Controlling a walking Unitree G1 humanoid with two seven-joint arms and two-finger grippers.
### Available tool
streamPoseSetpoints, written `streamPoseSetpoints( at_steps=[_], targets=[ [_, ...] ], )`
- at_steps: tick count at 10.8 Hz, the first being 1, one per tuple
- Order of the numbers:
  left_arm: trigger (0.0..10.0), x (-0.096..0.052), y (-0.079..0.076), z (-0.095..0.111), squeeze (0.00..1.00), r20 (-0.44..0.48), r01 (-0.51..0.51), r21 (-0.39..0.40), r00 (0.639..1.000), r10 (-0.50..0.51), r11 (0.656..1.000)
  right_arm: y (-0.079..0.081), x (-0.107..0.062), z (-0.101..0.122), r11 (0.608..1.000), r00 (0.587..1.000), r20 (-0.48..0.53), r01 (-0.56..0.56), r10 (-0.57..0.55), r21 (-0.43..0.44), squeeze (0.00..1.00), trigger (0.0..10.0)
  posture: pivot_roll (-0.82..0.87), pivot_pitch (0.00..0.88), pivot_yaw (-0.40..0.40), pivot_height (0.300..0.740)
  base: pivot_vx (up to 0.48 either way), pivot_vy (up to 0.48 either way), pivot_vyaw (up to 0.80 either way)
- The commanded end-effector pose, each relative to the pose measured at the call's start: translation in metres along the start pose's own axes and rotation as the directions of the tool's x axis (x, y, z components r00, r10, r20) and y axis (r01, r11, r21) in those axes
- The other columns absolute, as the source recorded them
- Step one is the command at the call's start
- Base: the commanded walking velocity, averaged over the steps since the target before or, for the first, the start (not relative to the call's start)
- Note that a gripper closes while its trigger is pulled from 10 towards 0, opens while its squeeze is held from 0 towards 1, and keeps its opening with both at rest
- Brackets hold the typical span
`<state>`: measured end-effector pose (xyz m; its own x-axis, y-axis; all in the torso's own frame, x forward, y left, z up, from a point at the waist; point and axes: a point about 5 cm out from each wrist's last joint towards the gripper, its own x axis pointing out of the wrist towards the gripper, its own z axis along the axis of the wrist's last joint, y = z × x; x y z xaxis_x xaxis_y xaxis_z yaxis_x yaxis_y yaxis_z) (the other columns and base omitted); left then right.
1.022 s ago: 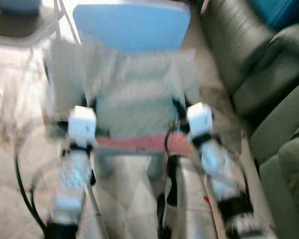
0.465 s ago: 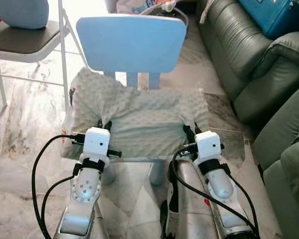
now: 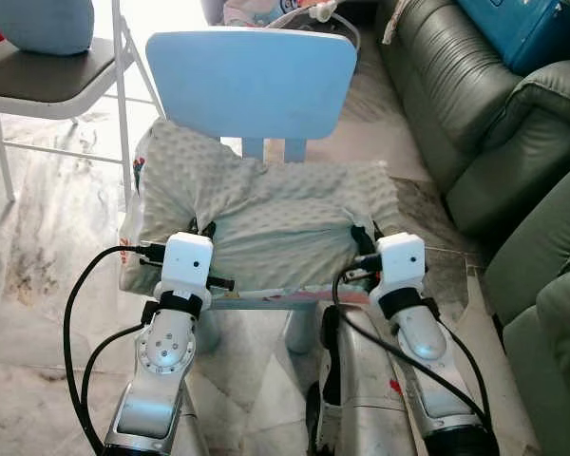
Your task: Move the pillow to the sofa
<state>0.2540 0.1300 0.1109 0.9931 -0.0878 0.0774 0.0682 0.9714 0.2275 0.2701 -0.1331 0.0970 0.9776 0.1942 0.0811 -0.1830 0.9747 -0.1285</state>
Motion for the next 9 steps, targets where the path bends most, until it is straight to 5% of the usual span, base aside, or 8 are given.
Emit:
streamPoseSetpoints(
  at_steps=[1, 9],
  targets=[
    [10.0, -0.0023, 0.0186, -0.0023, 0.00, -0.018, -0.071, 0.014, 0.997, 0.072, 0.997, -0.0316, -0.0022, 0.0088, 0.990, 0.990, 0.028, 0.141, -0.141, 0.011, 0.00, 10.0, 0.03, 0.048, -0.047, 0.528, 0.000, 0.000, 0.00],
    [10.0, 0.0014, 0.0093, -0.0019, 0.00, -0.016, -0.016, -0.011, 1.000, 0.015, 1.000, -0.0328, 0.0028, 0.0176, 0.990, 0.990, 0.011, 0.139, -0.139, 0.037, 0.00, 10.0, 0.01, 0.054, -0.047, 0.658, 0.000, 0.000, 0.00]
  ],
)
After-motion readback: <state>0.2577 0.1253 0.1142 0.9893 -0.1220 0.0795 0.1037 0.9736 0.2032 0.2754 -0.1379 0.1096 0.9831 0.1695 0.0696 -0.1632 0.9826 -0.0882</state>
